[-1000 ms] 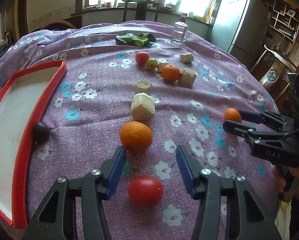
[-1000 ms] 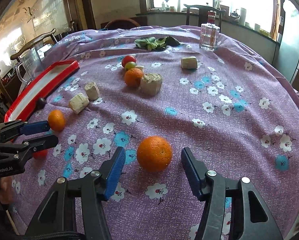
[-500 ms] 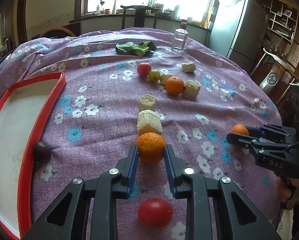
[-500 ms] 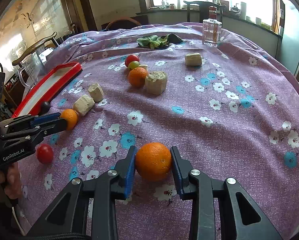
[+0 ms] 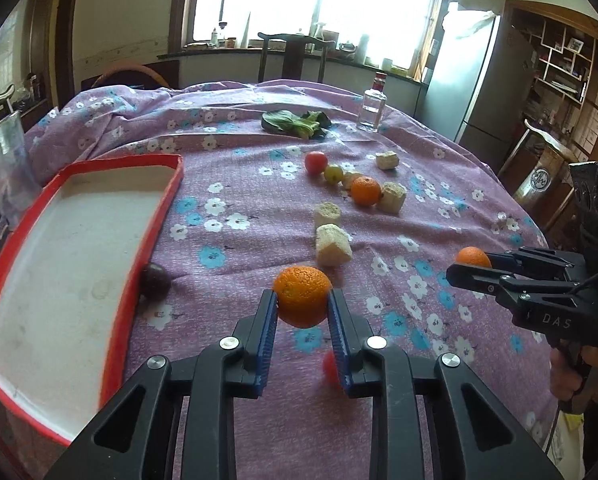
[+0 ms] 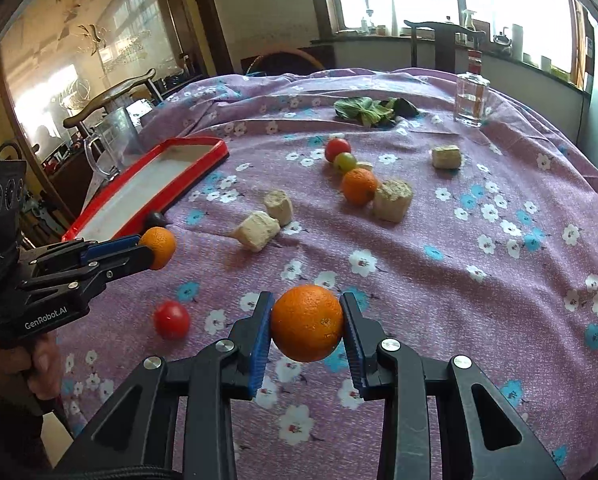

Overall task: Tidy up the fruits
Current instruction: 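Carry both oranges over the red-rimmed tray and open both tools to release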

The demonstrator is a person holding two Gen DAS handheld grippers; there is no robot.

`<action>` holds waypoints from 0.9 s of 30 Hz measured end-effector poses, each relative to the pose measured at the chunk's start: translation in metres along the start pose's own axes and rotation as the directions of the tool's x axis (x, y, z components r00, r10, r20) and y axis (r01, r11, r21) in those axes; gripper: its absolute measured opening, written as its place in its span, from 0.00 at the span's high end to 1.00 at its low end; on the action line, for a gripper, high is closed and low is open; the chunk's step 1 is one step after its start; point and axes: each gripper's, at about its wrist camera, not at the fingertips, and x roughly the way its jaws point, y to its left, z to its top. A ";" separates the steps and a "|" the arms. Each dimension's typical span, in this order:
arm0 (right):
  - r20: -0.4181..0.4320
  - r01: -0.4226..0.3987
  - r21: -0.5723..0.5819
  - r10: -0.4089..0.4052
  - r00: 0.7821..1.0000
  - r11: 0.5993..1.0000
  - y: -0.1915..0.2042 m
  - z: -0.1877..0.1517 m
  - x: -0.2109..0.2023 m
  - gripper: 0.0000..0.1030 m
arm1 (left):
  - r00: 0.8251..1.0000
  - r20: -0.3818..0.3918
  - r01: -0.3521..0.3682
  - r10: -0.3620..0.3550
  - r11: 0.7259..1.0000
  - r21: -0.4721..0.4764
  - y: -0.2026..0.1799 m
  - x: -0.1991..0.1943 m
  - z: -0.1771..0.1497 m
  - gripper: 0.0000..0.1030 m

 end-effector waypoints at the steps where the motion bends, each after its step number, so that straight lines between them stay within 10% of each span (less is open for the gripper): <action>1: 0.001 -0.013 -0.007 0.013 1.000 1.000 0.006 0.002 0.001 0.68 | 1.000 0.010 -0.007 0.008 1.000 -0.006 0.005 -0.008 -0.001 0.76; 19: -0.040 -0.333 -0.174 0.331 0.943 0.927 0.164 0.065 0.067 0.68 | 0.977 0.036 -0.199 0.210 0.959 -0.203 0.117 -0.086 -0.027 0.76; 27: -0.151 -0.356 -0.287 0.325 0.934 0.889 0.238 0.064 0.124 0.68 | 0.970 -0.041 -0.241 0.239 0.931 -0.275 0.152 -0.064 -0.035 0.76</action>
